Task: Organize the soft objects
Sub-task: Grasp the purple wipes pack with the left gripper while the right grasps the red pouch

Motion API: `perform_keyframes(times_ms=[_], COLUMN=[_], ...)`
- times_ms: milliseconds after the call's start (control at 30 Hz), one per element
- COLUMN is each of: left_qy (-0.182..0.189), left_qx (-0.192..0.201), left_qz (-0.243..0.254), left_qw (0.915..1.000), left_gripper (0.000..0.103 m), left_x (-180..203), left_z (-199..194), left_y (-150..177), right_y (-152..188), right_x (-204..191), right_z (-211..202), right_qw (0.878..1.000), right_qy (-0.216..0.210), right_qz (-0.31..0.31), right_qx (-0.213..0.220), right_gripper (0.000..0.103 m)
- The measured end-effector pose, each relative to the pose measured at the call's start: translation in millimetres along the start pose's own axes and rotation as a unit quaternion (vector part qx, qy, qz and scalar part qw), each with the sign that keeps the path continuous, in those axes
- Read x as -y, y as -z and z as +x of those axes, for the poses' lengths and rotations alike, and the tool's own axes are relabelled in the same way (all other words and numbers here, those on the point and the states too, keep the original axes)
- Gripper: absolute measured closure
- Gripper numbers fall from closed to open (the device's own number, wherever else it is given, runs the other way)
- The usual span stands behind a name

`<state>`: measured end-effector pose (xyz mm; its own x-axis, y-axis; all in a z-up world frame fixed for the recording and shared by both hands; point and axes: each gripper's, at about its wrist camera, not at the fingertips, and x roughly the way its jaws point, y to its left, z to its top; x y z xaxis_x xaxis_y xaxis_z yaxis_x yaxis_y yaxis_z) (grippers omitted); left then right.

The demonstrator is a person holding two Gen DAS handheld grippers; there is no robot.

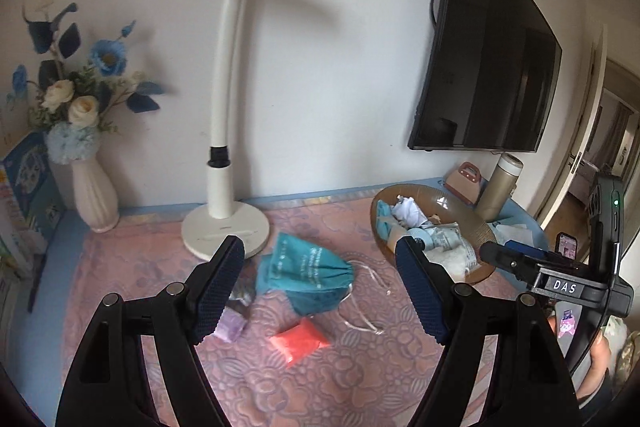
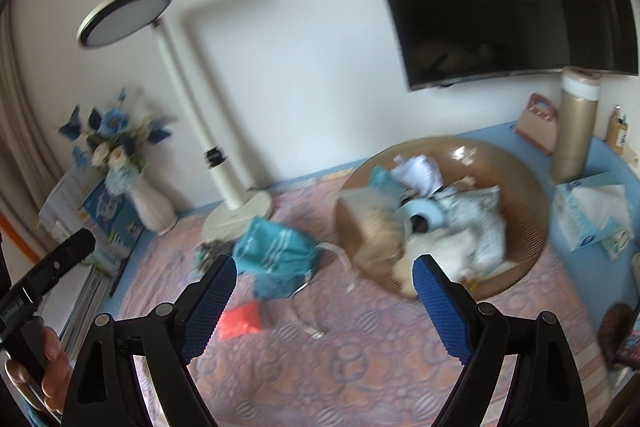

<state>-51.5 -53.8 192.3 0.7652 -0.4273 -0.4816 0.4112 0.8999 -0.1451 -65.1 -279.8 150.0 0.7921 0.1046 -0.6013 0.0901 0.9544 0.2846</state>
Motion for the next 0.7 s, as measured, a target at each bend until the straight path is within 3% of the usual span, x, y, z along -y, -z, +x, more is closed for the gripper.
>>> perform_keyframes(times_ms=[233,467,567,633,700], left_qy=[-0.039,-0.077,-0.071,-0.061,-0.044], left_qx=[-0.026,-0.097,-0.124,-0.137,-0.148], left_qz=[-0.022,-0.042,-0.074,-0.099,-0.12], left_qw=[0.9987,0.9914,0.987,0.9836,0.9808], left_gripper=[0.024,0.024,0.024,0.025,0.025], left_x=[-47.9,-90.8,-108.1,-117.4,-124.2], left_z=[-14.6,33.7,54.9,64.5,66.5], left_y=[49.3,116.4,141.5,155.9,156.9], right_y=[45.9,89.7,106.6,115.2,114.6], right_x=[-29.3,-42.9,-43.9,-40.8,-38.4], right_z=[41.9,86.8,100.4,114.4,117.2], right_qw=[0.998,0.995,0.994,0.99,0.99], right_qy=[-0.022,0.002,0.007,0.008,0.001], right_qz=[0.0,-0.035,-0.053,-0.051,-0.048], right_qx=[-0.053,-0.092,-0.099,-0.128,-0.134], right_gripper=[0.014,0.014,0.014,0.014,0.014])
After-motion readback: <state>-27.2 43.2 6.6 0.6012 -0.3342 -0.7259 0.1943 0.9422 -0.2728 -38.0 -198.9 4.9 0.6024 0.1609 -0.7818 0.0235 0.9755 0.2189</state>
